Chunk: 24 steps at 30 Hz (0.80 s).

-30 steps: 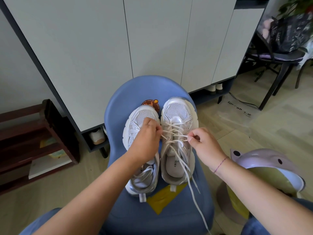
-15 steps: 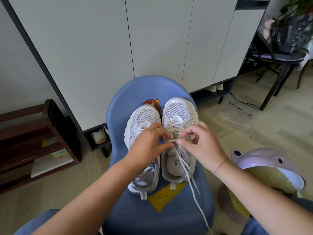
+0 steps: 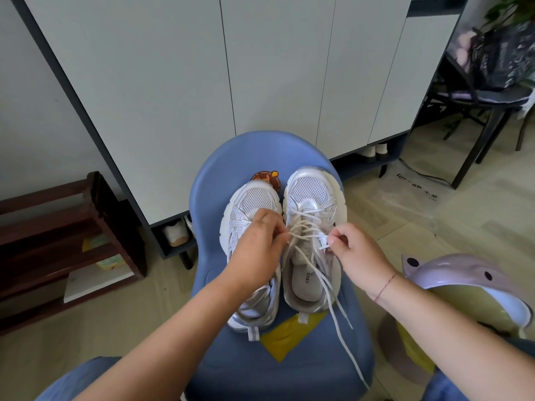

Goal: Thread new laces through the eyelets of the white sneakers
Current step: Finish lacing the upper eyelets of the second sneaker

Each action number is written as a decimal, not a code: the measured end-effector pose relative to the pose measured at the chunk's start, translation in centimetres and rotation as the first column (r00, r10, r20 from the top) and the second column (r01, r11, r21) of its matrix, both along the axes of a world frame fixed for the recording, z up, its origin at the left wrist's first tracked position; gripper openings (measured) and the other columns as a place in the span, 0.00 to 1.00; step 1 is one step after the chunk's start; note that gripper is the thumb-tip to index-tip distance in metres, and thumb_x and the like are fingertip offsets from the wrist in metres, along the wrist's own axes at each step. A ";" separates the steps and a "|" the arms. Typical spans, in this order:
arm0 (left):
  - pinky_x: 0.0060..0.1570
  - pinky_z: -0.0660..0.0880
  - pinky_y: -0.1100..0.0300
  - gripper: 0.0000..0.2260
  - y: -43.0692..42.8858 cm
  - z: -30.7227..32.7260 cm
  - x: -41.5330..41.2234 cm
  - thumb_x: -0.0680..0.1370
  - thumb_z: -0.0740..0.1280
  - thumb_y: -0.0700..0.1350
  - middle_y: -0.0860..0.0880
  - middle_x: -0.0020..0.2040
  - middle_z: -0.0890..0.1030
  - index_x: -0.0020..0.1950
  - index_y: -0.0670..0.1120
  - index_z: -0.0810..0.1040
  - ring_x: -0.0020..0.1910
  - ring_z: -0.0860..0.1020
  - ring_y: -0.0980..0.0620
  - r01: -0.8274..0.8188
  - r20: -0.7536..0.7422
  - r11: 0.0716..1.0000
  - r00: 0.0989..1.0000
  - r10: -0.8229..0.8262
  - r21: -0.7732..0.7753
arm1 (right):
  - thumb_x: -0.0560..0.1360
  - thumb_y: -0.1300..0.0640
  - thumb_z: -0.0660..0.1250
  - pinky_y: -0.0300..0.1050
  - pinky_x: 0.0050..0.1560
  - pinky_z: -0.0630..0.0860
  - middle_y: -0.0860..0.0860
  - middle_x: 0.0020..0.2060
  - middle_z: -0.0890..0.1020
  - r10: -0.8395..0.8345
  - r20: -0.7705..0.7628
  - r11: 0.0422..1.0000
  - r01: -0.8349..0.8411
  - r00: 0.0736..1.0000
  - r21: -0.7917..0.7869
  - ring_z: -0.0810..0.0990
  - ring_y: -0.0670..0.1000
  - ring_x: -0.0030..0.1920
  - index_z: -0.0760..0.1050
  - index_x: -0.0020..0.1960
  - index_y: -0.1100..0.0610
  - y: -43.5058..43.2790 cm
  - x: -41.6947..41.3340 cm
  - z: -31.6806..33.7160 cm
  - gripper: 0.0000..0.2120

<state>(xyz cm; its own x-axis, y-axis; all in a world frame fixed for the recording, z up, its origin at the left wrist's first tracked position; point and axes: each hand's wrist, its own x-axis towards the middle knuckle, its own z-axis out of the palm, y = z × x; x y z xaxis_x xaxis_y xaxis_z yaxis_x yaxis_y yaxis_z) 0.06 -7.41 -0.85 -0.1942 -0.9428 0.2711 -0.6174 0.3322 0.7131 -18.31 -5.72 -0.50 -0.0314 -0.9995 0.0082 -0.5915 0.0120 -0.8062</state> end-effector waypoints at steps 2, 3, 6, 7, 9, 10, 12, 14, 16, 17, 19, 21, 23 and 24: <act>0.42 0.67 0.75 0.05 0.0 0.0 -0.2 0.78 0.65 0.38 0.51 0.52 0.72 0.43 0.44 0.72 0.42 0.74 0.56 -0.025 -0.020 0.999 0.999 0.025 0.021 | 0.79 0.59 0.60 0.52 0.56 0.76 0.54 0.44 0.80 -0.047 0.184 0.995 0.031 0.982 0.090 0.79 0.54 0.48 0.72 0.42 0.56 -0.1 -0.3 -0.2 0.07; 0.42 0.68 0.73 0.04 0.0 0.0 -0.3 0.78 0.65 0.39 0.51 0.52 0.72 0.44 0.44 0.73 0.41 0.75 0.56 -0.023 -0.036 0.999 0.999 0.024 0.026 | 0.79 0.59 0.61 0.54 0.57 0.76 0.54 0.45 0.80 -0.048 0.207 0.995 0.028 0.977 0.099 0.79 0.55 0.50 0.73 0.43 0.56 -0.1 -0.4 -0.1 0.06; 0.43 0.74 0.64 0.03 0.3 0.2 -0.5 0.78 0.66 0.43 0.56 0.54 0.71 0.51 0.47 0.74 0.42 0.76 0.59 0.035 -0.051 0.999 0.998 -0.034 0.021 | 0.77 0.55 0.64 0.41 0.45 0.74 0.51 0.45 0.79 0.009 0.104 1.000 -0.013 0.995 0.029 0.78 0.51 0.48 0.73 0.47 0.54 0.3 -0.4 0.4 0.03; 0.43 0.74 0.64 0.05 0.3 0.2 -0.5 0.78 0.67 0.45 0.56 0.54 0.71 0.51 0.48 0.74 0.43 0.76 0.60 0.052 -0.022 0.999 0.998 -0.052 -0.002 | 0.76 0.53 0.66 0.37 0.41 0.71 0.49 0.45 0.78 0.025 0.061 1.000 -0.024 0.998 -0.007 0.78 0.48 0.46 0.73 0.48 0.53 0.4 -0.4 0.4 0.05; 0.43 0.73 0.64 0.04 0.4 0.2 -0.7 0.77 0.68 0.46 0.56 0.55 0.72 0.48 0.47 0.76 0.44 0.75 0.59 0.068 0.053 0.996 0.997 -0.065 -0.061 | 0.74 0.51 0.69 0.34 0.37 0.68 0.47 0.45 0.77 0.036 -0.015 0.997 -0.037 0.999 -0.072 0.77 0.45 0.41 0.73 0.46 0.51 0.4 -0.1 0.7 0.06; 0.43 0.73 0.64 0.03 0.4 0.3 -0.8 0.77 0.68 0.45 0.56 0.55 0.73 0.46 0.47 0.76 0.44 0.75 0.59 0.068 0.074 0.995 0.995 -0.062 -0.079 | 0.74 0.51 0.69 0.33 0.37 0.67 0.46 0.45 0.76 0.037 -0.053 0.994 -0.043 0.998 -0.099 0.76 0.44 0.40 0.73 0.44 0.51 0.4 0.0 0.7 0.06; 0.42 0.72 0.64 0.03 0.4 0.3 -0.7 0.78 0.67 0.43 0.55 0.54 0.73 0.45 0.45 0.76 0.43 0.75 0.57 0.054 0.076 0.994 0.996 -0.047 -0.092 | 0.75 0.52 0.67 0.33 0.37 0.66 0.46 0.46 0.74 0.042 -0.129 0.991 -0.058 0.991 -0.123 0.75 0.43 0.41 0.73 0.42 0.53 0.2 0.0 0.7 0.06; 0.41 0.70 0.66 0.04 0.3 0.3 -0.7 0.78 0.65 0.41 0.53 0.51 0.73 0.44 0.43 0.74 0.42 0.75 0.55 0.032 0.051 0.996 0.998 -0.028 -0.086 | 0.77 0.54 0.65 0.35 0.36 0.66 0.47 0.44 0.75 0.047 -0.133 0.992 -0.061 0.990 -0.107 0.74 0.45 0.40 0.72 0.40 0.55 0.2 -0.2 0.8 0.08; 0.40 0.68 0.69 0.05 0.2 0.3 -0.6 0.79 0.64 0.39 0.50 0.50 0.74 0.43 0.43 0.72 0.41 0.74 0.54 -0.001 0.033 0.998 0.999 0.002 -0.057 | 0.76 0.55 0.64 0.40 0.36 0.66 0.53 0.39 0.77 0.021 -0.021 0.999 -0.022 1.000 -0.043 0.72 0.48 0.36 0.71 0.39 0.58 0.3 -0.5 0.8 0.09; 0.40 0.68 0.69 0.05 0.1 0.2 -0.6 0.79 0.63 0.39 0.50 0.49 0.73 0.43 0.43 0.71 0.40 0.73 0.54 -0.017 0.027 0.999 0.999 0.018 -0.039 | 0.76 0.56 0.65 0.42 0.36 0.66 0.55 0.38 0.77 -0.005 0.034 1.000 0.005 0.999 0.001 0.72 0.49 0.36 0.71 0.39 0.59 0.4 -0.6 0.8 0.09; 0.39 0.67 0.70 0.05 0.0 0.1 -0.6 0.80 0.63 0.40 0.49 0.49 0.73 0.44 0.42 0.71 0.40 0.72 0.55 -0.041 0.012 0.999 0.999 0.041 -0.011 | 0.76 0.57 0.65 0.43 0.37 0.66 0.55 0.36 0.77 -0.040 0.098 0.997 0.033 0.994 0.072 0.72 0.50 0.37 0.72 0.39 0.60 0.4 -0.7 0.9 0.09; 0.38 0.67 0.71 0.05 0.0 0.1 -0.6 0.80 0.63 0.40 0.49 0.49 0.73 0.43 0.43 0.71 0.39 0.72 0.56 -0.055 0.005 0.998 0.998 0.055 0.003 | 0.76 0.57 0.66 0.44 0.40 0.68 0.54 0.37 0.78 -0.047 0.156 0.995 0.033 0.987 0.094 0.75 0.51 0.40 0.73 0.40 0.61 0.4 -0.8 0.9 0.09; 0.40 0.68 0.69 0.06 -0.1 0.2 -0.6 0.79 0.64 0.42 0.51 0.49 0.73 0.43 0.46 0.71 0.40 0.74 0.56 -0.044 -0.005 0.999 0.999 0.044 0.009 | 0.75 0.55 0.67 0.41 0.42 0.70 0.54 0.40 0.80 -0.042 0.169 0.996 0.029 0.985 0.082 0.77 0.52 0.43 0.75 0.42 0.60 0.5 -0.9 0.9 0.08; 0.42 0.71 0.66 0.06 -0.1 0.2 -0.5 0.78 0.66 0.43 0.52 0.50 0.73 0.43 0.48 0.70 0.41 0.75 0.56 -0.019 -0.024 1.000 1.000 0.019 0.011 | 0.74 0.54 0.68 0.37 0.39 0.70 0.53 0.40 0.80 -0.035 0.143 0.998 0.026 0.989 0.063 0.77 0.51 0.42 0.76 0.43 0.59 0.7 -0.9 1.0 0.08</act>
